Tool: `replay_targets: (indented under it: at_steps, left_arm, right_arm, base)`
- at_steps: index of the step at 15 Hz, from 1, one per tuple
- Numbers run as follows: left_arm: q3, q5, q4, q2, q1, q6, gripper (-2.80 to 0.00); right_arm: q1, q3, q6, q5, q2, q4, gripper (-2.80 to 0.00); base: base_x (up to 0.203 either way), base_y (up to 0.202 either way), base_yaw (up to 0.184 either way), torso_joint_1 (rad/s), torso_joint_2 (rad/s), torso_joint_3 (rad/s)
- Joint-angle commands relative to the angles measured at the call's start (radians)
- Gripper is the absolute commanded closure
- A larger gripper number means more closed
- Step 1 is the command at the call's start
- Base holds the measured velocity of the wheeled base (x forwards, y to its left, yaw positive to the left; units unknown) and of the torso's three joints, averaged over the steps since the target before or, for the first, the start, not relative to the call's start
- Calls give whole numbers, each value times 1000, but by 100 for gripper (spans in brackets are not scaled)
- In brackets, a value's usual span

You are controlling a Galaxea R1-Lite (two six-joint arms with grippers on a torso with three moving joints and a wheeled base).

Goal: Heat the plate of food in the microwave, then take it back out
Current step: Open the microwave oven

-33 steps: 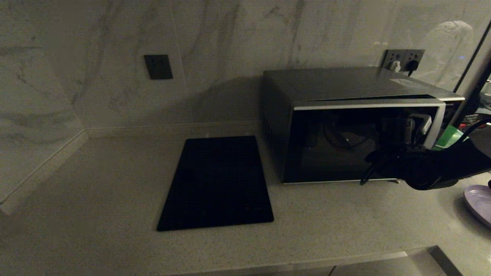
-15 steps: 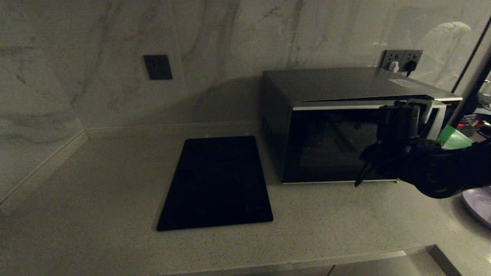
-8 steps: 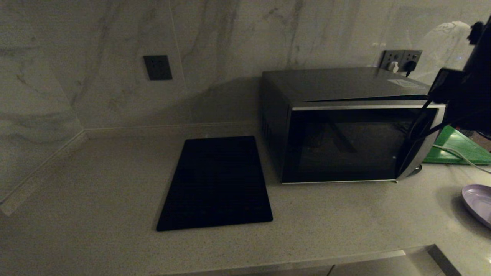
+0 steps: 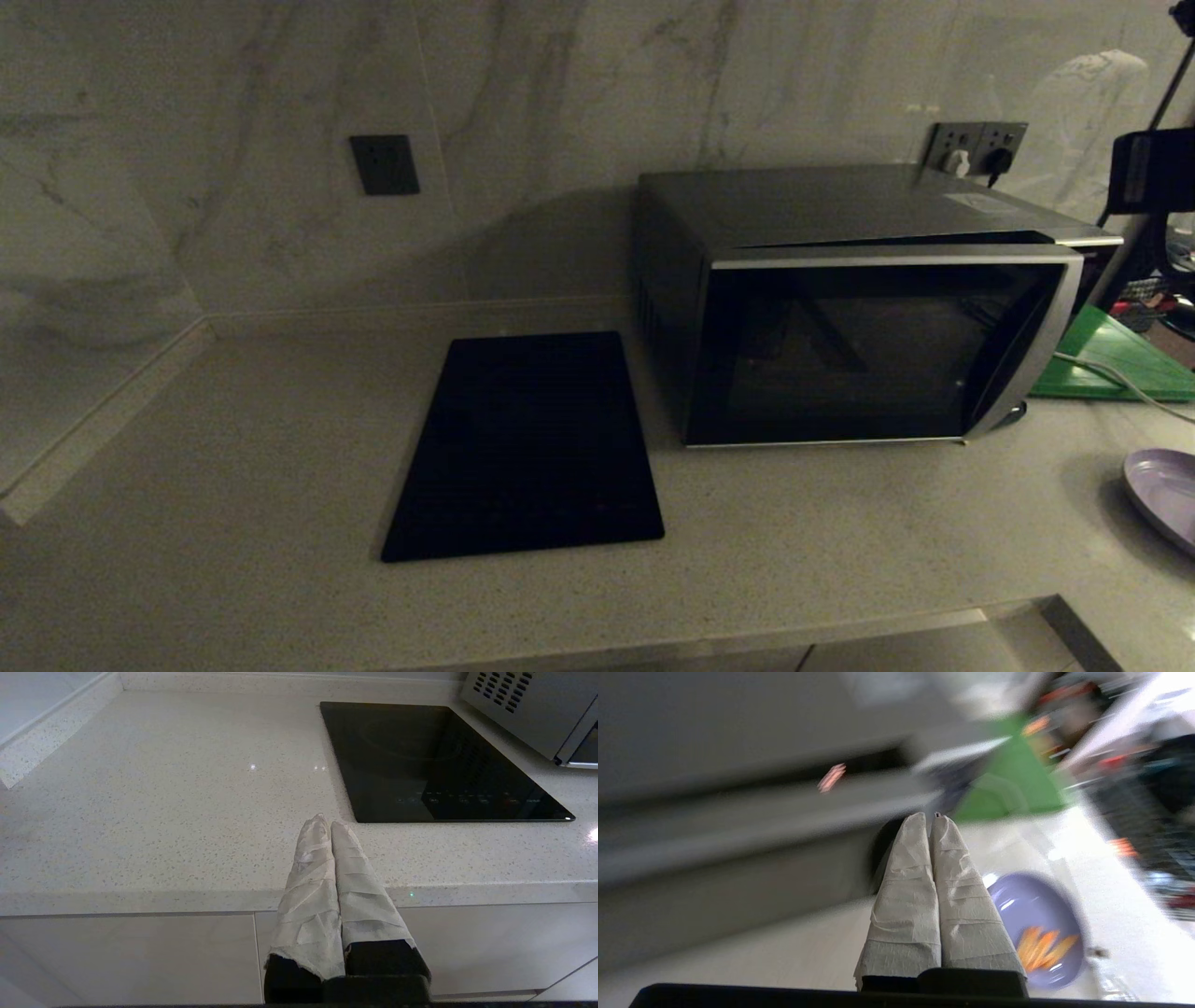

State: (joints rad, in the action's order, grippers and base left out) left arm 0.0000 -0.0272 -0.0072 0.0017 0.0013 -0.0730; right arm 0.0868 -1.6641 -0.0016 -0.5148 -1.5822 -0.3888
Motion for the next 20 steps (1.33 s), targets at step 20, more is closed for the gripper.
replay_targets:
  at_steps: [20]
  left_arm:
    - [0,0,0,0,0,-1,0]
  right_arm:
    - [-197,-321,308,308,-360,-78,0]
  base:
    - [0,0,0,0,0,0]
